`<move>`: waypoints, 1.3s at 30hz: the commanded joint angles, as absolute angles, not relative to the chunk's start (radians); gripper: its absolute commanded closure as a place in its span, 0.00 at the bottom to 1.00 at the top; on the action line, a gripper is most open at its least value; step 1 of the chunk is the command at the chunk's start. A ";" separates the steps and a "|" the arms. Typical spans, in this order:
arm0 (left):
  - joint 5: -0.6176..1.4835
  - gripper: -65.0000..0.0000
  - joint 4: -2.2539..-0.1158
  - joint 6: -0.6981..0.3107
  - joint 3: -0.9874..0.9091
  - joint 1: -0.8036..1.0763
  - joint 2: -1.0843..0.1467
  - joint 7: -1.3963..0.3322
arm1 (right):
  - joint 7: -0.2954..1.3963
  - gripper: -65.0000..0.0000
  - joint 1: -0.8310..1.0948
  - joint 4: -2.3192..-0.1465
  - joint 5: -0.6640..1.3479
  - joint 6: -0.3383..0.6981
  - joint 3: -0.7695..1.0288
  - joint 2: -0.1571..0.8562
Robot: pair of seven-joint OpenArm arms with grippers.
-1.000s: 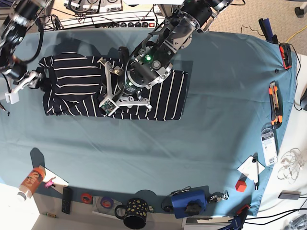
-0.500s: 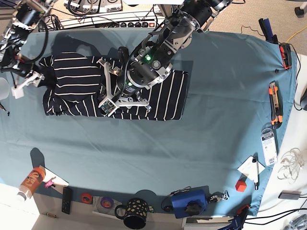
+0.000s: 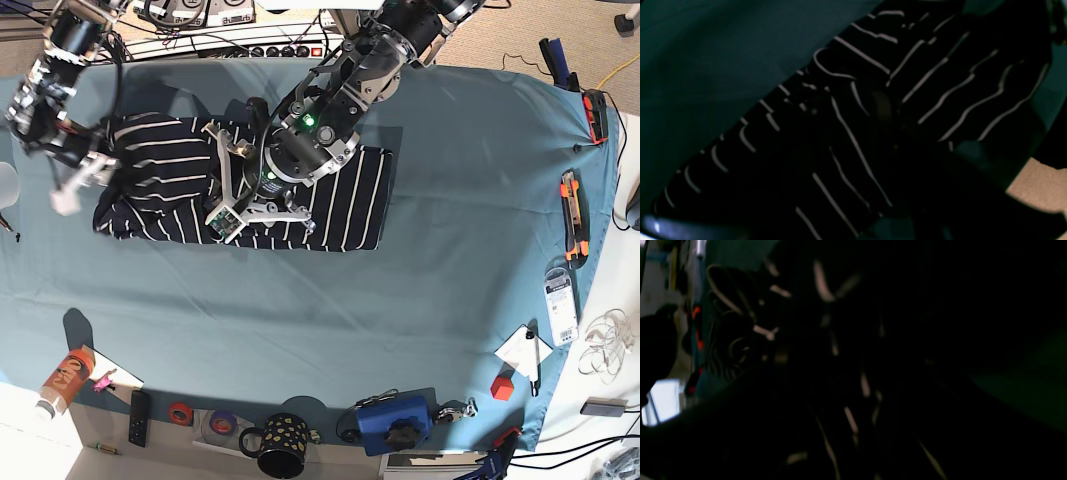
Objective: Layout the t-shirt on the table in an organized manner, then fold the t-shirt properly
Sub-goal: 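Grasp the folded stack with the left gripper and fold it onto the right gripper's side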
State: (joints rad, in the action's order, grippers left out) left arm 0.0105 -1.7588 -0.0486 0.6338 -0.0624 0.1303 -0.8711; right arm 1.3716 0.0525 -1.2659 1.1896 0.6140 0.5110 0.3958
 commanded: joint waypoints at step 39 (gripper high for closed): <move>-0.453 1.00 -1.792 0.123 0.430 -0.044 0.149 -1.134 | 1.263 1.00 -0.088 -1.855 0.295 0.467 0.357 0.324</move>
State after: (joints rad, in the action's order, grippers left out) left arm -0.4393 -1.7714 0.1162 0.4259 -0.0303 0.1322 -1.1450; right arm 1.2831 -0.0734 -1.8374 0.2867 0.4679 0.3523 0.3122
